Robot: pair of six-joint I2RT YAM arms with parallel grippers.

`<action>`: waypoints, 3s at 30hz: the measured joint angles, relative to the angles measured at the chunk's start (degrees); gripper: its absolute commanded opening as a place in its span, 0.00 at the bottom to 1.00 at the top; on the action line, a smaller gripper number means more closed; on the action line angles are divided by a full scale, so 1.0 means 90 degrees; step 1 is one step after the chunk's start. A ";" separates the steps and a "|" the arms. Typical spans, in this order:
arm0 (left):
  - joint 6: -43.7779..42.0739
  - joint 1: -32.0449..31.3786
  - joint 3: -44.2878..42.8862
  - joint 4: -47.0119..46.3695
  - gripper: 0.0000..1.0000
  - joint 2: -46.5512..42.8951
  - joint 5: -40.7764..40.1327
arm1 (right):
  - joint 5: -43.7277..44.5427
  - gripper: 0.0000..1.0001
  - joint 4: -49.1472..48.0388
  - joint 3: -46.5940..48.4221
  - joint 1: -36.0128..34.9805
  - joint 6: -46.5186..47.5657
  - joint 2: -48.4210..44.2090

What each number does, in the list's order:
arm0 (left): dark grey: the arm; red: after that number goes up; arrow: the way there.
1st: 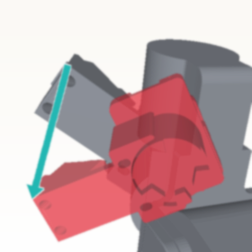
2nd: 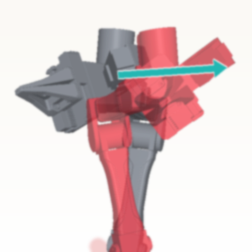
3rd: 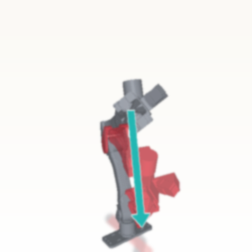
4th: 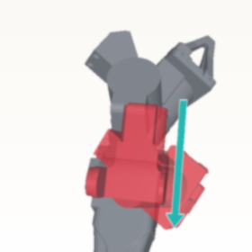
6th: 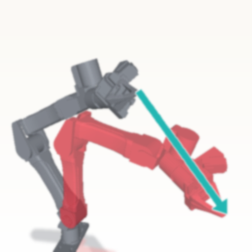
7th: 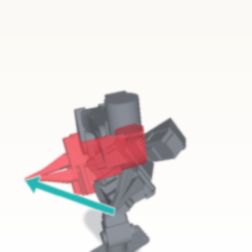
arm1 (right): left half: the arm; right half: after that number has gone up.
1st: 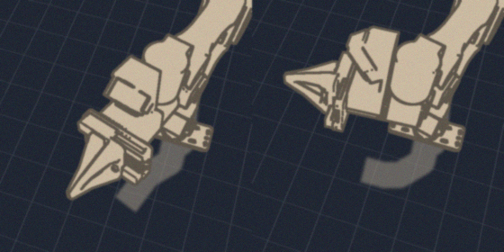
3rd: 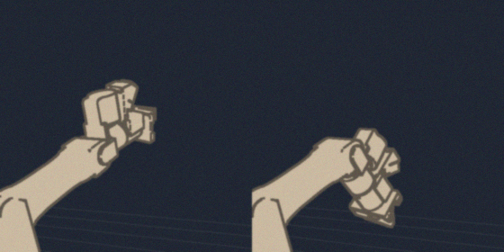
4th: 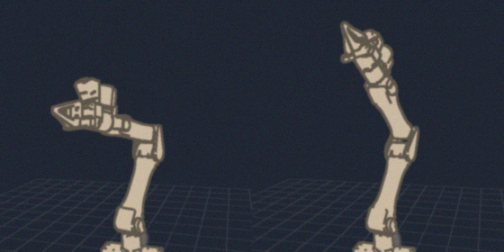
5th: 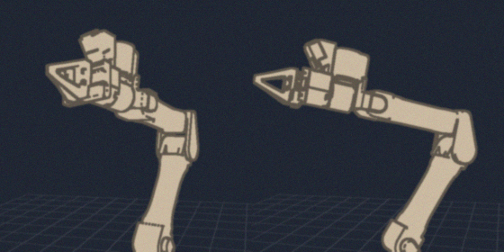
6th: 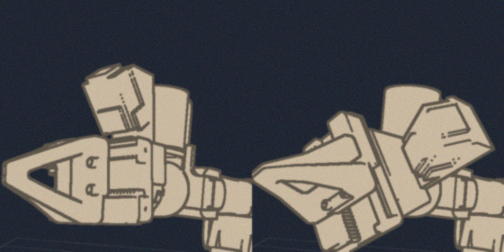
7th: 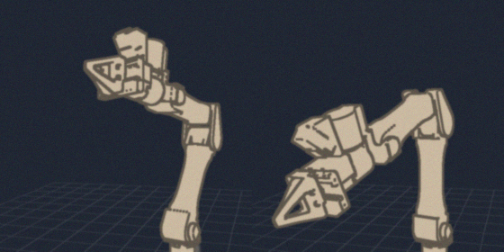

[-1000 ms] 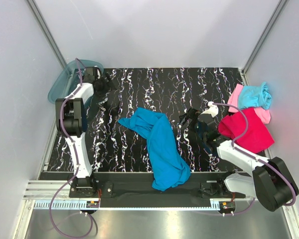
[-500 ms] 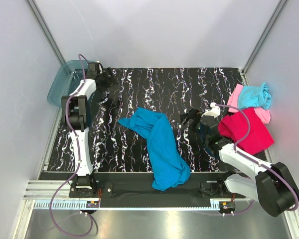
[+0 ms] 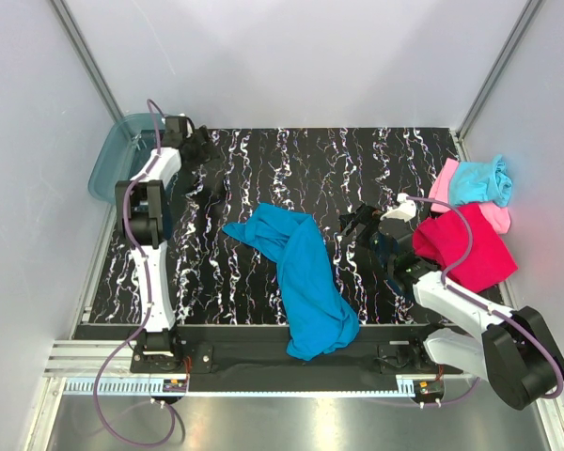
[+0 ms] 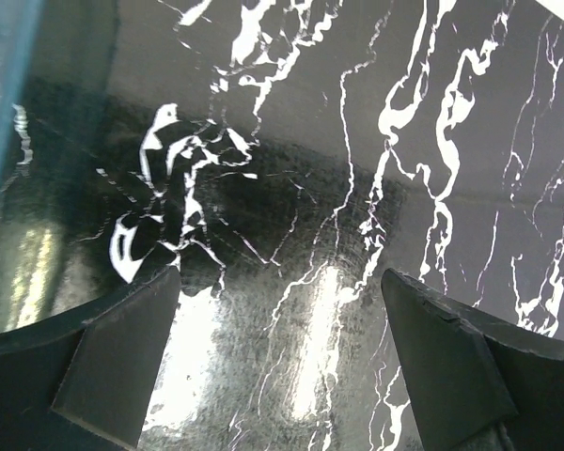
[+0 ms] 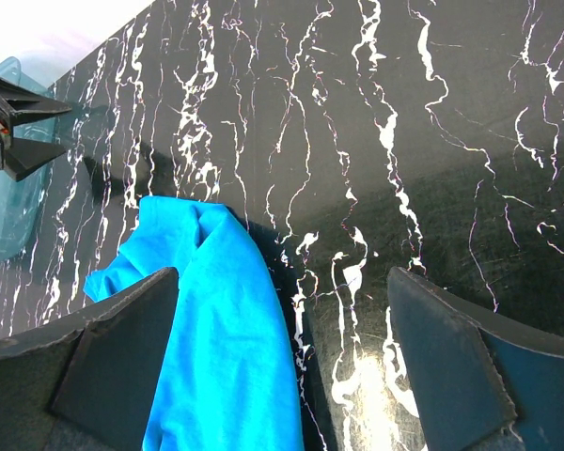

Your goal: Fold and stack the t-shirts

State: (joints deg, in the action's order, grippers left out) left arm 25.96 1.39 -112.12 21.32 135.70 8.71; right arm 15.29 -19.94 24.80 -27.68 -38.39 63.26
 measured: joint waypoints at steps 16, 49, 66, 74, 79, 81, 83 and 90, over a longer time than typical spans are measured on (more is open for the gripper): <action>0.0022 0.0126 0.0685 -0.0476 0.99 -0.1588 -0.0036 | -0.0010 1.00 -0.0165 -0.0012 0.0000 0.0000 0.0000; 0.2072 -0.8376 1.0724 -0.1664 0.99 -1.1217 -0.3927 | -0.1054 1.00 0.2458 0.0651 0.0000 -0.0100 -0.0491; 0.2307 -0.9044 1.1176 -0.1632 0.99 -1.0894 -0.4024 | -0.0913 1.00 0.4252 0.2373 -0.2652 0.0160 0.1443; 0.2310 -0.9245 1.1181 -0.1637 0.99 -1.1196 -0.4029 | -0.0418 1.00 0.5100 0.3038 -0.3356 0.0287 0.2441; 0.2164 -0.9287 1.1181 -0.1610 0.99 -1.1696 -0.4034 | -0.0240 1.00 0.5285 0.3349 -0.3840 0.0350 0.2839; 0.2144 -0.9287 1.1181 -0.1588 0.99 -1.1849 -0.4053 | -0.0189 1.00 0.5374 0.3351 -0.3920 0.0357 0.2866; 0.2142 -0.9287 1.1183 -0.1552 0.99 -1.1931 -0.4063 | -0.0124 0.93 0.5435 0.3351 -0.3937 0.0357 0.2866; 0.2120 -0.9287 1.1261 -0.1474 0.99 -1.1951 -0.4107 | -0.0073 0.00 0.5532 0.3351 -0.3939 0.0367 0.2873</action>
State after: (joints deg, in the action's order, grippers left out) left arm 45.04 -82.19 -10.76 8.05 28.14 -28.25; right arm 14.63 29.85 54.96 -63.13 -35.09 89.12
